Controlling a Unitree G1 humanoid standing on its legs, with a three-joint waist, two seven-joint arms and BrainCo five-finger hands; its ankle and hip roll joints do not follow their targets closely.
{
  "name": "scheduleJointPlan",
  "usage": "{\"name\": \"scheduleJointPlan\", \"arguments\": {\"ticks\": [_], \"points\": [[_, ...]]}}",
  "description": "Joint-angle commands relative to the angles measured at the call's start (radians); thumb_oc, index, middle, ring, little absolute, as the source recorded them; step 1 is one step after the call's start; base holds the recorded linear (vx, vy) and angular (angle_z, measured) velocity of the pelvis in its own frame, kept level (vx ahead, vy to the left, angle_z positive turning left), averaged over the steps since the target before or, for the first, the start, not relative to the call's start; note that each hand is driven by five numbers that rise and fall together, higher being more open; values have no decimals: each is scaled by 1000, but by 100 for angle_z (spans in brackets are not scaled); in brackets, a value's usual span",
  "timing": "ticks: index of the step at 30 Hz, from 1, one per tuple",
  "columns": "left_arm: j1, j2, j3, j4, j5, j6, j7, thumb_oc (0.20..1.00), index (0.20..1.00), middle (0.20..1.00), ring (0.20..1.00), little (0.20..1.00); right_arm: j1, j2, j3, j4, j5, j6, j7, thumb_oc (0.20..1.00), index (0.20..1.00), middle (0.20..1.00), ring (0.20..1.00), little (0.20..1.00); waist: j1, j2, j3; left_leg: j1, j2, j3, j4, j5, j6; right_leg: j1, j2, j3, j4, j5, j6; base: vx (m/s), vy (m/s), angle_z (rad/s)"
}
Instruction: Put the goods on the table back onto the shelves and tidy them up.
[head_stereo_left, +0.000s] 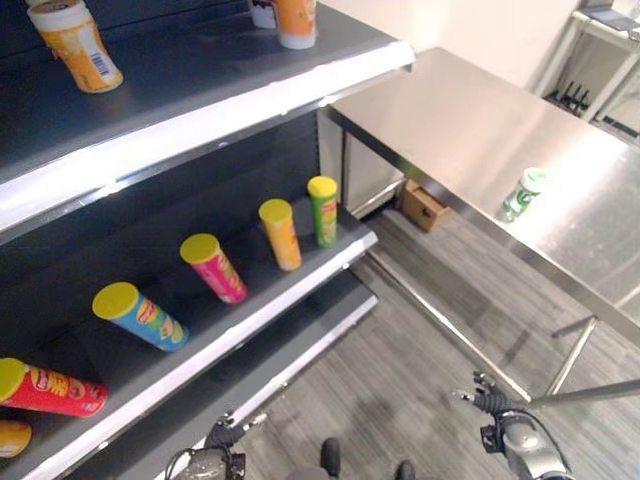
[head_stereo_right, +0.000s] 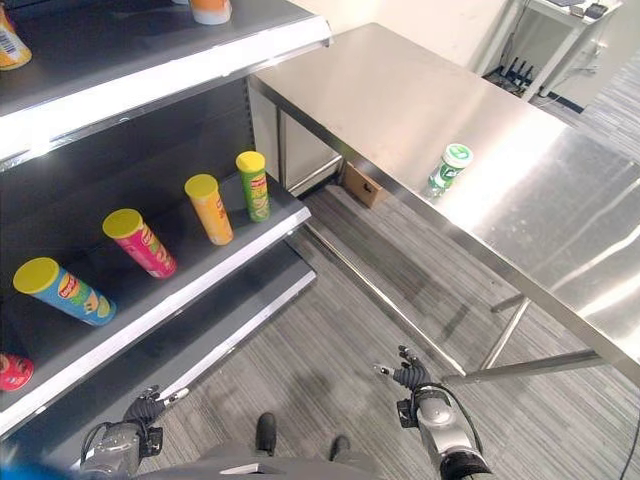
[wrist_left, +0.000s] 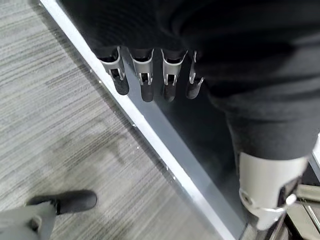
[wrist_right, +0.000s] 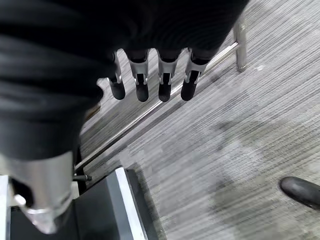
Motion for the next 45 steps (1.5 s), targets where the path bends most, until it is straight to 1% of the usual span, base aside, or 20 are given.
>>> {"name": "scheduleJointPlan", "arguments": {"ticks": [1,3,5,6,7,8,9,10,15,21,24,25,29,32,34,36,39,41,44,45], "points": [[26,18,32,31,45,6,6,1000,1000,1000,1000,1000,14,-43,-15,-91,-46,-19,2,1000,1000,1000,1000,1000,-11,1,57,-10,49,30,52,-50,-49,-87,-15,14,261,49,40,22,111,-33],[33,19,35,38,51,6,7,1000,1000,1000,1000,1000,15,-41,-16,-101,-46,-21,4,1000,1000,1000,1000,1000,-13,4,66,3,50,33,49,-54,-43,-110,-22,17,308,74,46,34,52,-20],[44,20,36,55,67,8,6,1000,1000,1000,1000,1000,31,-40,-29,-124,-52,-26,-1,1000,1000,1000,1000,1000,-15,4,64,26,64,31,42,-67,-53,-119,-85,-28,278,88,38,93,-14,-2],[44,20,36,55,67,8,6,1000,1000,1000,1000,1000,31,-40,-29,-125,-52,-26,-1,1000,1000,1000,1000,1000,-17,5,65,28,64,29,41,-67,-53,-116,-85,-31,276,87,38,93,-90,6],[36,20,30,65,79,8,8,1000,1000,1000,1000,1000,44,-48,-49,-151,-53,-27,-5,1000,1000,1000,1000,1000,-29,10,62,29,75,13,39,-74,-68,-113,-132,-51,193,108,31,84,-120,16],[31,22,28,66,81,5,9,1000,1000,1000,1000,1000,46,-49,-56,-153,-55,-27,-7,1000,1000,1000,1000,1000,-36,9,64,29,78,6,43,-78,-75,-131,-152,-45,133,132,36,87,-120,26],[31,21,28,66,81,5,9,1000,1000,1000,1000,1000,47,-49,-56,-153,-55,-27,-7,1000,1000,1000,1000,1000,-37,10,65,30,80,4,44,-80,-76,-126,-150,-48,129,133,35,78,-127,27],[26,25,28,62,80,3,11,1000,1000,1000,1000,1000,46,-54,-65,-150,-52,-27,-9,1000,1000,1000,1000,1000,-51,3,66,35,75,-12,47,-90,-85,-132,-169,-29,27,184,55,81,-113,27],[5,39,29,57,85,2,20,1000,1000,1000,1000,1000,50,-63,-71,-149,-55,-24,-12,1000,1000,1000,1000,1000,-70,-23,67,66,85,-41,45,-111,-105,-150,-177,17,-76,277,92,112,-121,41],[2,47,39,47,70,2,26,1000,1000,1000,1000,1000,54,-76,-64,-178,-54,-19,-3,1000,1000,1000,1000,1000,-78,-54,78,118,92,-81,31,-131,-122,-189,-151,53,-98,328,100,128,-123,28],[6,50,34,50,76,-1,23,1000,1000,1000,1000,1000,60,-82,-52,-198,-48,-20,11,1000,1000,1000,1000,1000,-77,-67,78,136,86,-100,32,-145,-123,-172,-139,56,-104,308,100,128,-102,26],[9,47,33,64,86,1,17,1000,1000,1000,1000,1000,74,-94,-48,-219,-51,-21,25,1000,1000,1000,1000,1000,-73,-84,66,152,81,-110,25,-156,-126,-155,-141,55,-100,296,100,148,-135,13],[16,40,32,81,93,4,16,1000,1000,1000,1000,1000,83,-116,-40,-195,-71,-15,36,1000,1000,1000,1000,1000,-82,-80,44,171,108,-119,15,-161,-140,-139,-120,44,-92,280,98,118,-137,11],[20,28,11,89,103,9,4,1000,1000,1000,1000,1000,102,-99,-58,-70,-59,2,38,1000,1000,1000,1000,1000,-99,-55,15,165,151,-123,11,-158,-160,-118,-82,26,-112,211,71,91,-144,13],[21,24,8,91,106,11,2,1000,1000,1000,1000,1000,106,-94,-64,-47,-53,4,38,1000,1000,1000,1000,1000,-101,-49,9,168,160,-119,7,-157,-164,-115,-75,25,-115,203,68,65,-52,8],[20,12,-13,89,109,10,-3,1000,1000,1000,1000,1000,122,-55,-116,135,-2,19,25,1000,1000,1000,1000,1000,-123,-23,-7,180,181,-99,-3,-151,-175,-104,-54,31,-126,184,56,95,-66,-2],[16,8,-24,82,106,9,-6,1000,1000,1000,1000,1000,127,-39,-162,222,34,22,10,1000,1000,1000,1000,1000,-134,-10,-11,187,186,-89,-8,-150,-177,-102,-46,37,-131,181,52,40,-17,-9],[13,12,-32,72,98,5,-8,1000,1000,1000,1000,1000,129,-34,-278,345,130,23,-26,1000,1000,1000,1000,1000,-158,8,-16,194,191,-72,-12,-151,-179,-102,-39,50,-137,177,51,48,1,-15],[13,16,-31,75,96,5,-12,1000,1000,1000,1000,1000,140,-49,-350,388,190,20,-43,1000,1000,1000,1000,1000,-175,22,-22,203,193,-57,-15,-155,-182,-101,-33,60,-143,175,52,40,19,-26],[15,19,-35,72,102,0,-14,1000,1000,1000,1000,1000,158,-81,-421,405,229,8,-67,1000,1000,1000,1000,1000,-192,30,-27,210,195,-44,-16,-159,-185,-99,-31,66,-146,174,54,73,31,-39]]}}
